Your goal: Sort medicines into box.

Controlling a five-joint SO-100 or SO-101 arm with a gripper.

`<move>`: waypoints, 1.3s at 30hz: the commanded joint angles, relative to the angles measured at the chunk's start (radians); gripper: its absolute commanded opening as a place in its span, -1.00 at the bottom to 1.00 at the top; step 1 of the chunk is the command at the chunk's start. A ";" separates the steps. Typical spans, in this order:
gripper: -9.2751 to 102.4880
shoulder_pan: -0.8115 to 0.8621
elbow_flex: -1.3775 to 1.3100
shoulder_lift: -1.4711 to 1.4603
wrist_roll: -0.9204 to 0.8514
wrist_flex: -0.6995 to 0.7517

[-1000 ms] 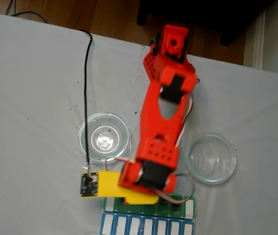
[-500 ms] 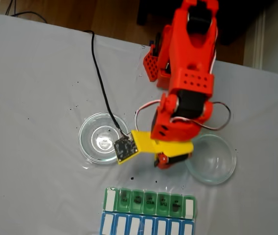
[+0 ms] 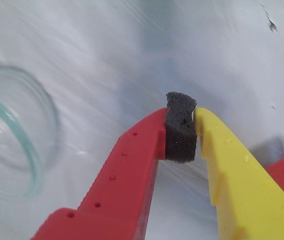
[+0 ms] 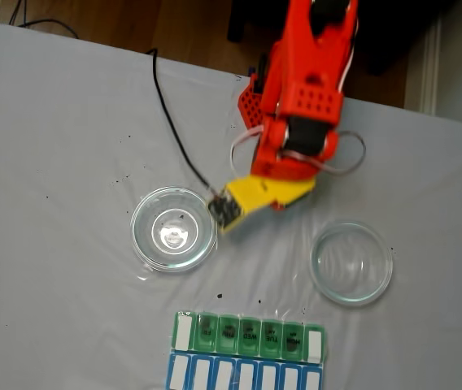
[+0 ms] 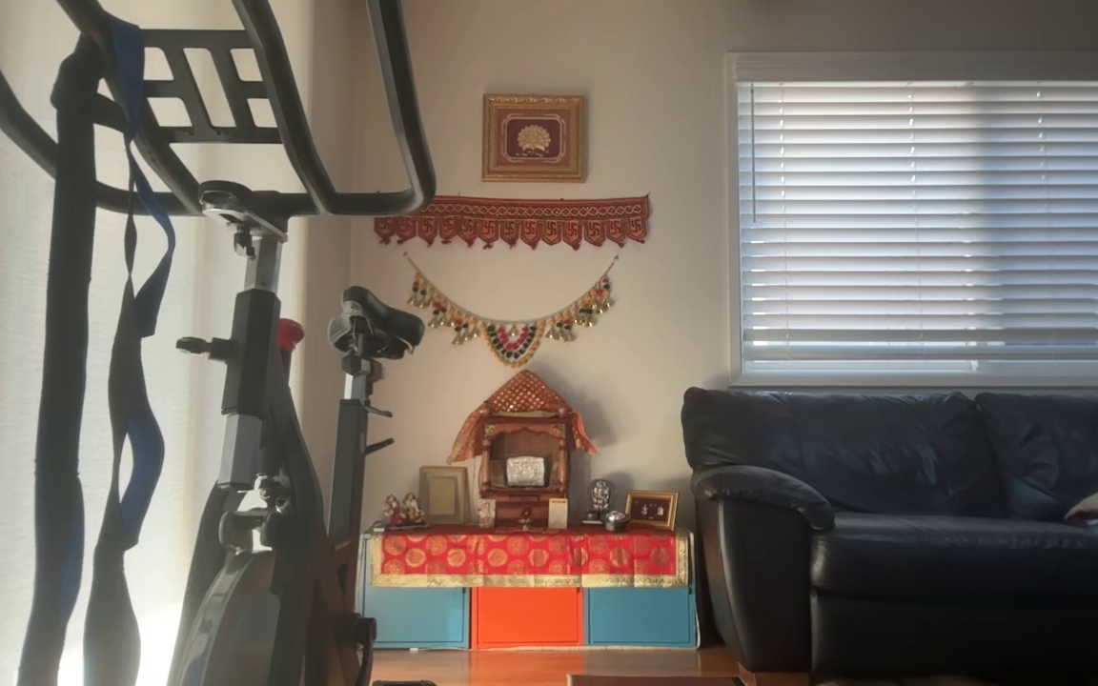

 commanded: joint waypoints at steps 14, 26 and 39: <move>-0.80 -0.063 0.336 0.238 0.196 0.008; -0.80 -0.008 0.336 0.238 0.189 0.018; -0.80 0.014 0.336 0.238 0.043 0.034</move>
